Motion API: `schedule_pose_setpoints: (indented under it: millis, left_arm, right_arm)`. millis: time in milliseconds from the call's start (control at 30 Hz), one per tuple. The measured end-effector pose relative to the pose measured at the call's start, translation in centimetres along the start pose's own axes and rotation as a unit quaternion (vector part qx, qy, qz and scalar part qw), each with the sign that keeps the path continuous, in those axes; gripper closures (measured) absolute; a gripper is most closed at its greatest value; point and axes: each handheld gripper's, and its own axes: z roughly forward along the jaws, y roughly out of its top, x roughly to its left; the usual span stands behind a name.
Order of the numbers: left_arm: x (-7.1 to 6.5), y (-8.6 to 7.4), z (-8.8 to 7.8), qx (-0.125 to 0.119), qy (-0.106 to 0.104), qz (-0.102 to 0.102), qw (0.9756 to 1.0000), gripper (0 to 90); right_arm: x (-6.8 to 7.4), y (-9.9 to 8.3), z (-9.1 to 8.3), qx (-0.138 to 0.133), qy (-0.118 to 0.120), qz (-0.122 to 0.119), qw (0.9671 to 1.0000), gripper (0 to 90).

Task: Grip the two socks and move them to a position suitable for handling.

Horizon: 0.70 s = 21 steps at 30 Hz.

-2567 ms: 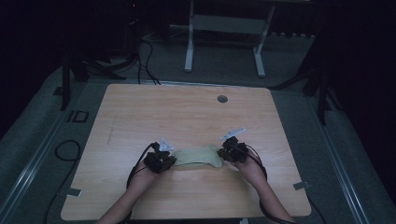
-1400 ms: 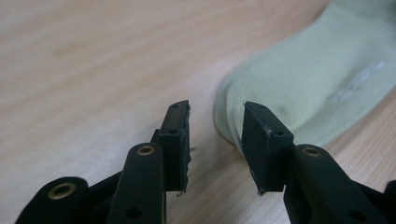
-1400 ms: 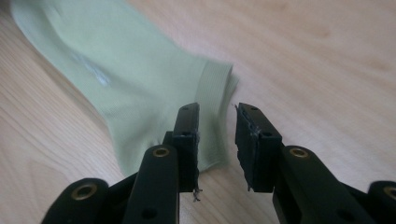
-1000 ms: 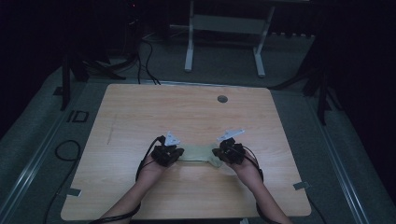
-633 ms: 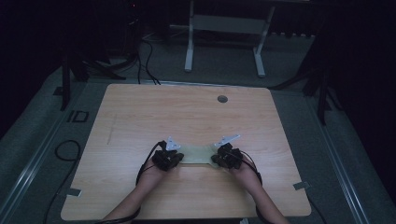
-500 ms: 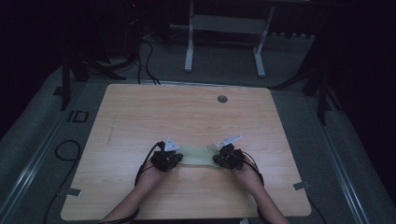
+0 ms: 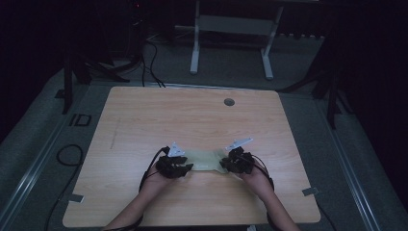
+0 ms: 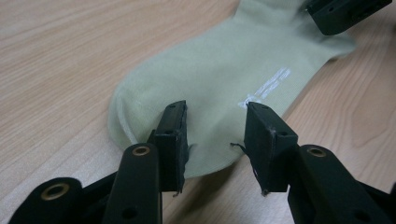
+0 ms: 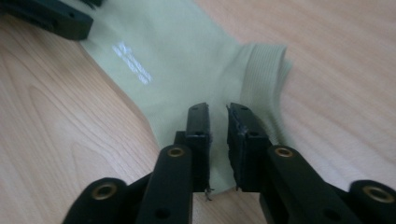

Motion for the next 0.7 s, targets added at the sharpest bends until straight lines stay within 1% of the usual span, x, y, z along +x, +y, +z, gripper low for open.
schedule_pose_setpoints:
  millis: [33, 67, 100, 133, 167, 233, 300, 333, 367, 400, 433, 467, 500, 533, 567, 600, 633, 700]
  left_arm:
    - [0.0, 0.0, -0.2, -0.005, 0.000, -0.003, 1.0000, 56.4]
    - [0.1, 0.0, -0.4, -0.006, -0.001, -0.003, 1.0000, 54.9]
    - [0.1, 0.0, -0.7, -0.012, -0.003, -0.006, 0.9999, 54.5]
    - [0.2, 0.0, -0.9, -0.017, -0.006, -0.008, 0.9998, 52.2]
    - [0.2, 0.0, -1.3, -0.024, -0.008, -0.011, 0.9996, 51.8]
    - [0.3, -0.1, -1.9, -0.038, -0.009, -0.016, 0.9991, 45.3]
    - [0.4, -0.2, -2.5, -0.034, 0.008, -0.007, 0.9994, 44.5]
    - [0.5, -0.3, -2.8, -0.035, 0.009, -0.008, 0.9993, 41.0]
    - [0.7, -0.4, -3.0, -0.035, 0.013, -0.009, 0.9993, 38.7]
    - [0.9, -0.6, -3.2, -0.037, 0.016, -0.010, 0.9991, 38.7]
    - [1.0, -0.9, -3.5, -0.044, 0.019, -0.015, 0.9988, 36.3]
    - [1.2, -1.0, -3.7, -0.043, 0.024, -0.020, 0.9986, 31.7]
    - [1.5, -1.3, -3.9, -0.047, 0.021, -0.030, 0.9982, 28.0]
    - [1.7, -1.5, -4.1, -0.047, 0.009, -0.036, 0.9982, 25.6]
    - [1.7, -1.6, -4.1, -0.043, 0.007, -0.039, 0.9983, 20.8]
    - [1.7, -1.7, -4.1, -0.042, 0.013, -0.040, 0.9982, 15.1]
    - [1.6, -1.9, -4.1, -0.042, 0.016, -0.032, 0.9985, 11.8]
    - [1.4, -2.1, -4.3, -0.047, 0.015, -0.029, 0.9983, 10.0]
  right_arm:
    - [-0.1, 0.1, -0.3, -0.005, 0.002, 0.001, 1.0000, 72.9]
    - [-0.2, 0.2, -0.6, -0.010, 0.002, 0.004, 0.9999, 72.4]
    - [-0.3, 0.2, -0.8, -0.016, 0.002, 0.005, 0.9999, 69.7]
    - [-0.4, 0.2, -1.1, -0.020, 0.004, 0.007, 0.9998, 66.0]
    - [-0.4, 0.2, -1.3, -0.023, 0.003, 0.008, 0.9997, 62.0]
    - [-0.5, 0.1, -1.6, -0.028, 0.001, 0.010, 0.9995, 50.2]
    - [-0.7, -0.1, -2.0, -0.034, 0.001, 0.010, 0.9994, 41.9]
    - [-0.8, -0.2, -2.1, -0.037, -0.001, 0.012, 0.9992, 38.2]
    - [-0.9, -0.4, -2.3, -0.041, 0.003, 0.017, 0.9990, 36.5]
    - [-1.0, -0.5, -2.4, -0.042, 0.006, 0.017, 0.9990, 30.6]
    - [-1.1, -0.7, -2.5, -0.041, 0.009, 0.013, 0.9990, 23.6]
    - [-1.1, -0.8, -2.6, -0.041, 0.008, 0.009, 0.9991, 21.1]
    - [-1.1, -0.9, -2.7, -0.043, 0.012, 0.008, 0.9990, 19.9]
    - [-1.3, -1.0, -2.8, -0.047, 0.017, 0.013, 0.9987, 18.9]
    - [-1.4, -1.1, -2.8, -0.049, 0.017, 0.017, 0.9985, 17.9]
    - [-1.4, -1.2, -2.8, -0.046, 0.012, 0.012, 0.9988, 14.3]
    - [-1.3, -1.2, -2.8, -0.046, 0.011, 0.007, 0.9989, 13.6]
    - [-1.2, -1.3, -2.8, -0.049, 0.012, -0.001, 0.9987, 13.2]
